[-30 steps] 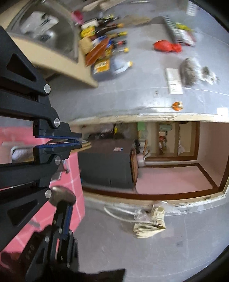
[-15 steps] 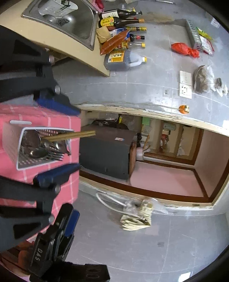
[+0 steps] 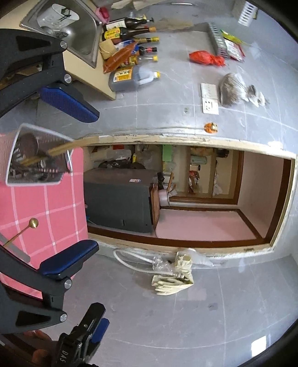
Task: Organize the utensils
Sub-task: 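Close the left gripper on the gold spoon while the right gripper approaches the butter knife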
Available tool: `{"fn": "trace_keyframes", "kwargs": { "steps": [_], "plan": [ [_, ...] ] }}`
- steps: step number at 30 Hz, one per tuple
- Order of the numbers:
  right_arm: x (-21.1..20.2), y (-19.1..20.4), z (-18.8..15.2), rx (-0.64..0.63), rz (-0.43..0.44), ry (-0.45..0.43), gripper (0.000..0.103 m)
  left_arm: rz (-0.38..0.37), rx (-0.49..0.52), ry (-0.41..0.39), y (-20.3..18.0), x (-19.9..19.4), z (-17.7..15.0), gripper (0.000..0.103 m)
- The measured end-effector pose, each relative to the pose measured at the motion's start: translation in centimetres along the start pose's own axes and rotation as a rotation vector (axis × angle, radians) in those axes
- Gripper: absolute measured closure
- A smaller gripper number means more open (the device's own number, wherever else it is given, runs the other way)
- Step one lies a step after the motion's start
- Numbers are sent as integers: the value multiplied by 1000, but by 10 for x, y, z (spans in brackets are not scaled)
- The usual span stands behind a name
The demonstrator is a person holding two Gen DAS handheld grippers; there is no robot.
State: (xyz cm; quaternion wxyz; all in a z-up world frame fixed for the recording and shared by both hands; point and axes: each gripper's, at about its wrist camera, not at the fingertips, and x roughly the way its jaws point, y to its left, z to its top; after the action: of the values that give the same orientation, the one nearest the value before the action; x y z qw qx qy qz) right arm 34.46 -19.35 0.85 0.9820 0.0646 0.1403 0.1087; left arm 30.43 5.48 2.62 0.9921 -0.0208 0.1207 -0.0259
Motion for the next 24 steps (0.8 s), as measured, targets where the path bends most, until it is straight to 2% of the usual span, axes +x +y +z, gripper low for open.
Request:
{"fn": "trace_keyframes", "kwargs": {
  "steps": [5,12,20,24],
  "plan": [
    [-12,-28,-8,8,-46,18,1,-38,33,7,-30,2,-8,0],
    [-14,-69,-31,11,-88,97,1,-80,67,50,-67,17,-23,0],
    [-1,-110,-66,30,-85,215,1,-88,82,148,-96,47,-53,0],
    [16,-126,-86,47,-58,288,1,-84,88,230,-107,70,-72,0]
  ]
}}
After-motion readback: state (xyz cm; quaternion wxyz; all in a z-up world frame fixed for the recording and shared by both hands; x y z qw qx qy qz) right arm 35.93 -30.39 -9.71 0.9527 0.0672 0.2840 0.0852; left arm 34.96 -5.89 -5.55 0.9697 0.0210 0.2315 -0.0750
